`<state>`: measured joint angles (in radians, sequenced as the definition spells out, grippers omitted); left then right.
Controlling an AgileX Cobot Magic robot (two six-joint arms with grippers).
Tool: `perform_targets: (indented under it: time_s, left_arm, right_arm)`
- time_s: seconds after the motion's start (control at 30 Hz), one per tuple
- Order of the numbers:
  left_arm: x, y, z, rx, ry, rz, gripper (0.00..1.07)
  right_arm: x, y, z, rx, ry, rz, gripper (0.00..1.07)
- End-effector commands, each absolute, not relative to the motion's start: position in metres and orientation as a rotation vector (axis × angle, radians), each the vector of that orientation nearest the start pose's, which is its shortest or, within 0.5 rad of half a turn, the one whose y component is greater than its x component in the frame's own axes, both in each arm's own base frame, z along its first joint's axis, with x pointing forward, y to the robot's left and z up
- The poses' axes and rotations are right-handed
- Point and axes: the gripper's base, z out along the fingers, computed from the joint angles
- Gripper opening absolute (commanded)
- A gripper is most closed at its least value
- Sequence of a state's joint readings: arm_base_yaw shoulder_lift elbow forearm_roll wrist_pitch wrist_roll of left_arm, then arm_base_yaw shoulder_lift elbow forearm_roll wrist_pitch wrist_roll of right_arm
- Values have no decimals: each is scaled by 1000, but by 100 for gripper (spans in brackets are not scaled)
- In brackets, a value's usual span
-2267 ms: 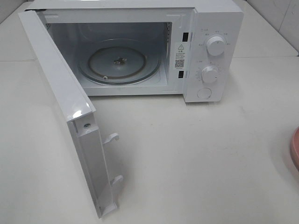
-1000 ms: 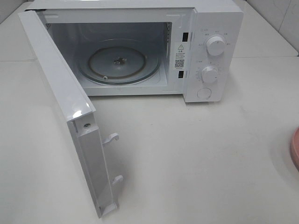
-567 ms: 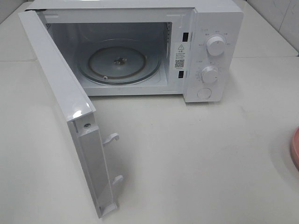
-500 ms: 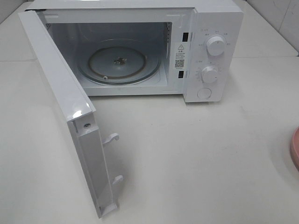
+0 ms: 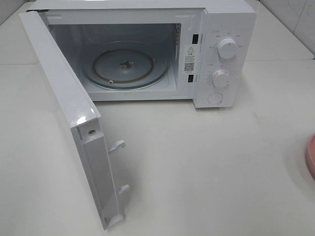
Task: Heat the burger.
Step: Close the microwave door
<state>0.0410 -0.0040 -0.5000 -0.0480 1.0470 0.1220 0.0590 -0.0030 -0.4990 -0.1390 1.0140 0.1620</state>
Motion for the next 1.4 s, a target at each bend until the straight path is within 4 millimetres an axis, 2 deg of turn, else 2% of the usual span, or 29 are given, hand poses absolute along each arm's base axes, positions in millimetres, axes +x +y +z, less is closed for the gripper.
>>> perform_targets:
  time_s: [0.03,0.53,0.67,0.8,0.83,0.9,0.93,0.97,1.0,1.03,1.07,1.1,1.13,1.17,1.2,1.23,1.27,1.3,1.33,1.37,1.4]
  left_arm:
    - [-7,-4,278,80,1998,47,89]
    - [-7,-4,278,80,1998,47,89]
    - [-6,-8,279,84,1998,-11,89]
    - [-4,-9,290,81,1968,-25,89]
    - [-2,-8,299,77,1924,-22,86]
    - [0,-8,303,75,1910,-16,83]
    - [6,-7,309,69,1887,-14,75]
    - [6,-7,309,69,1887,-14,75]
    - [9,-7,310,67,1880,-14,70]
    - [16,-7,313,63,1882,-17,59]
    - [16,-7,313,63,1882,-17,59]
    - [20,-7,314,60,1884,-16,52]
    - [29,-6,317,55,1879,-15,40]
    - [29,-6,317,55,1879,-15,40]
    - [34,-5,318,52,1876,-15,34]
    - [44,-5,321,46,1871,-12,21]
    - [44,-5,321,46,1871,-12,21]
    - [50,-4,322,44,1869,-10,14]
    - [60,-3,323,38,1870,-9,3]
    - [60,-3,323,38,1870,-9,3]
    - [70,-3,325,37,1858,-1,0]
  right_arm:
    - [-7,-11,281,94,1953,-26,75]
    - [-7,-11,281,94,1953,-26,75]
    - [-7,-11,281,95,1952,-25,75]
    - [-7,-11,281,98,1952,-26,75]
    - [-7,-11,281,98,1952,-26,75]
    - [-7,-11,281,98,1952,-26,75]
    - [-7,-11,281,98,1952,-26,75]
    - [-7,-11,281,98,1952,-26,75]
    - [-7,-11,281,98,1952,-26,75]
    - [-7,-11,281,98,1952,-26,75]
    - [-7,-11,281,98,1952,-26,75]
    - [-7,-11,281,98,1952,-26,75]
    - [-7,-11,281,98,1952,-26,75]
    - [-7,-11,281,98,1952,-26,75]
    - [-7,-11,281,98,1952,-26,75]
    - [-7,-11,281,98,1952,-26,75]
    - [-7,-11,281,98,1952,-26,75]
    - [-7,-11,281,98,1952,-26,75]
    - [-7,-11,281,98,1952,-26,75]
    - [-7,-11,281,98,1952,-26,75]
    - [-7,-11,281,98,1952,-26,75]
